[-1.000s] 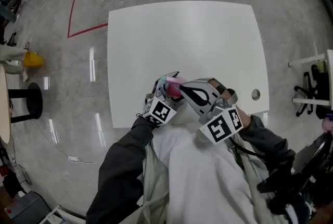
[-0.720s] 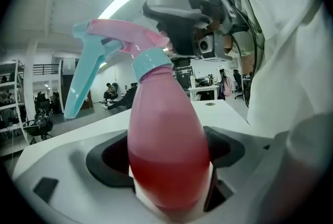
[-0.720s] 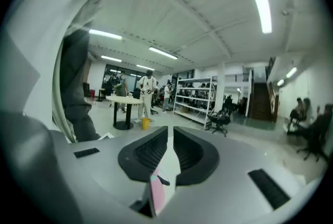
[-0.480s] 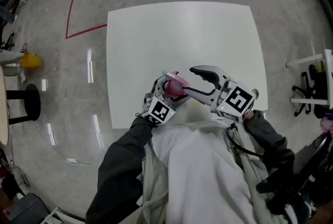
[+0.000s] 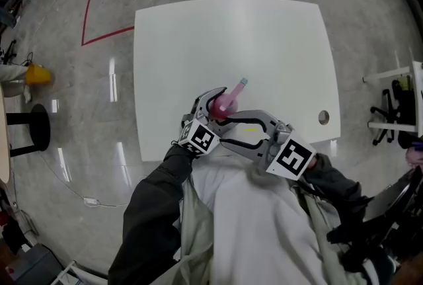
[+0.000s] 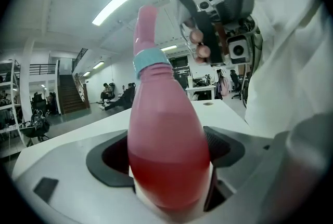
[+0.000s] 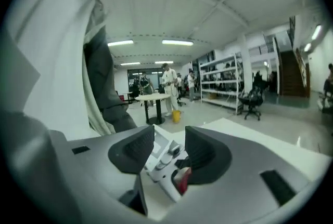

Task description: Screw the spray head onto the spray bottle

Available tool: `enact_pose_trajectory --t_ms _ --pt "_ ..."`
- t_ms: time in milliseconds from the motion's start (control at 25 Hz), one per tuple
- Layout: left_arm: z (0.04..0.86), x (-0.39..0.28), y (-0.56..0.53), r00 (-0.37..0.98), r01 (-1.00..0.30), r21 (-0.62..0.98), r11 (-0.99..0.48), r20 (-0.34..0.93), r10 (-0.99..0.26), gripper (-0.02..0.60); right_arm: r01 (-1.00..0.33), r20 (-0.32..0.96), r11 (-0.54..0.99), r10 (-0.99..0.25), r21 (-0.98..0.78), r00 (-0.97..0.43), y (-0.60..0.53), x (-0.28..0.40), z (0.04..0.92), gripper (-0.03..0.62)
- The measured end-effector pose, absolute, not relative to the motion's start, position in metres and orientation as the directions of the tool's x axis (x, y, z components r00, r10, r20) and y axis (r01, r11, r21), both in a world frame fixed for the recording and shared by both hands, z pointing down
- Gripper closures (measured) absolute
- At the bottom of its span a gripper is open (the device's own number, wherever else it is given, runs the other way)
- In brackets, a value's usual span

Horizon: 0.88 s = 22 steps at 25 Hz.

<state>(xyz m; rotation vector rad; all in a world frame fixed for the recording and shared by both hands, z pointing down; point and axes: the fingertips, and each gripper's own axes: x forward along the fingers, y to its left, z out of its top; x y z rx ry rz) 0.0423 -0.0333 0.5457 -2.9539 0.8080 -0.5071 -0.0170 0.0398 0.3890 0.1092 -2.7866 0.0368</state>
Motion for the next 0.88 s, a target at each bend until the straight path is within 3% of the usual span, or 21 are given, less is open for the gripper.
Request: enact_pose_trajectory --t_ms 200,320,440,600,680,800,880 --pt "0.546 0.039 -0.027 0.833 -0.451 -0.116 -0.885 0.303 -0.464 0.158 -0.192 0.251 0.944 -0.262 0.270 -0.932 -0.019 0.012 0.360 0.418" --pt "0.547 0.039 -0.024 0.850 -0.405 -0.119 -0.907 0.316 -0.421 0.158 -0.007 0.400 0.929 -0.166 0.370 -0.901 -0.036 0.005 0.384 0.408" --pt "0.548 0.043 -0.019 0.864 -0.361 -0.120 -0.925 0.331 -0.380 0.158 0.153 0.532 0.962 0.008 0.228 -0.847 -0.032 0.000 0.403 0.319" --pt "0.549 0.044 -0.019 0.865 -0.350 -0.115 -0.930 0.341 -0.368 0.158 0.169 0.591 0.980 0.077 0.102 -0.803 -0.034 -0.004 0.431 0.318" --pt "0.550 0.046 -0.020 0.857 -0.376 -0.115 -0.920 0.336 -0.392 0.158 0.095 0.577 0.994 0.046 0.056 -0.815 -0.031 -0.004 0.440 0.337" --pt "0.549 0.043 -0.026 0.837 -0.436 -0.109 -0.894 0.317 -0.447 0.158 -0.184 0.613 0.982 -0.118 -0.045 -0.781 -0.032 0.001 0.439 0.393" --pt "0.548 0.041 -0.030 0.822 -0.469 -0.119 -0.875 0.304 -0.482 0.158 -0.381 0.616 0.903 -0.188 -0.198 -0.765 -0.026 0.002 0.439 0.507"
